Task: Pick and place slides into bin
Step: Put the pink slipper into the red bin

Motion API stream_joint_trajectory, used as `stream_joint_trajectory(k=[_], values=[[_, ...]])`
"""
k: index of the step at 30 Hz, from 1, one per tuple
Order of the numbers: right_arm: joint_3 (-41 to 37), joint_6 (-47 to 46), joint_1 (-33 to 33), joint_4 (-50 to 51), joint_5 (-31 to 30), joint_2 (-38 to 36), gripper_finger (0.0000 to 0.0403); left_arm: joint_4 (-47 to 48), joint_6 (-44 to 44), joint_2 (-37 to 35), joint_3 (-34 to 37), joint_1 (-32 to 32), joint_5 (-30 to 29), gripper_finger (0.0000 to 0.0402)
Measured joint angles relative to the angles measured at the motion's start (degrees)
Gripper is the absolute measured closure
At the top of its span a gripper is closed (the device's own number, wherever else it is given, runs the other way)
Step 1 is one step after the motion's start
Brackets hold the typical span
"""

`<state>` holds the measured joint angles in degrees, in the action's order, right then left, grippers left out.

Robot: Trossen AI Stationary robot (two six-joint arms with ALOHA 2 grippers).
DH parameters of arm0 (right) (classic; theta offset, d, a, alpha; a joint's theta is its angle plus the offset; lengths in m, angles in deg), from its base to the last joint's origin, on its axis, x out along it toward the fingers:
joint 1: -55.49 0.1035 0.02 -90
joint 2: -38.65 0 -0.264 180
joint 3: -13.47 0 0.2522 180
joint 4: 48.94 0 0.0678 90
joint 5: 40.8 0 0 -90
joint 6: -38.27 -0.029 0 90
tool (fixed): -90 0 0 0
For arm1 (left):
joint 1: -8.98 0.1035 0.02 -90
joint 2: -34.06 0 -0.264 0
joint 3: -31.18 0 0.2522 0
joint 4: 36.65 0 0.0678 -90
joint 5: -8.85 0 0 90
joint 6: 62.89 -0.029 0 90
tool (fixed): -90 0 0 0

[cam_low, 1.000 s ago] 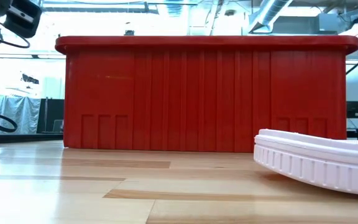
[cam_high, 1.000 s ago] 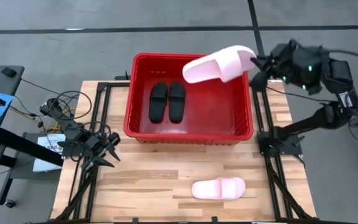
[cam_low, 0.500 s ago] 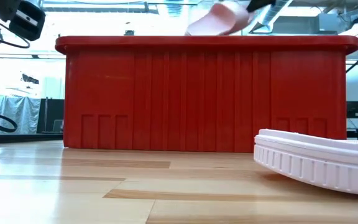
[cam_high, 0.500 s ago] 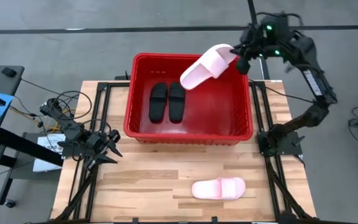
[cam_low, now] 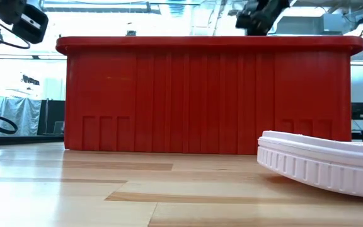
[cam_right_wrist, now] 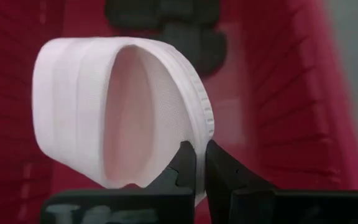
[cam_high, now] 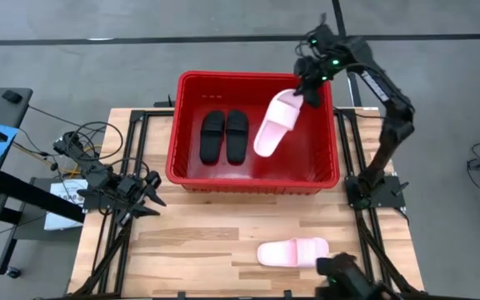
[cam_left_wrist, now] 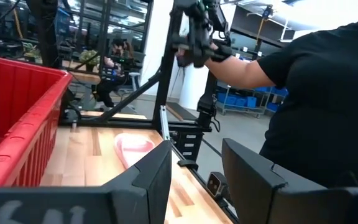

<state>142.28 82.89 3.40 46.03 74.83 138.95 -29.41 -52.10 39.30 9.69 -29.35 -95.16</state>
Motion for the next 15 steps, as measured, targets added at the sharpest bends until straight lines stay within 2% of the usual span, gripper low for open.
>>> stream_joint_trajectory(k=[15], values=[[-0.02,10.17,1.97,2.37,-0.17,13.08,0.0402,-0.04,1.56,0.01,0.00,0.00,-3.03,0.0269]])
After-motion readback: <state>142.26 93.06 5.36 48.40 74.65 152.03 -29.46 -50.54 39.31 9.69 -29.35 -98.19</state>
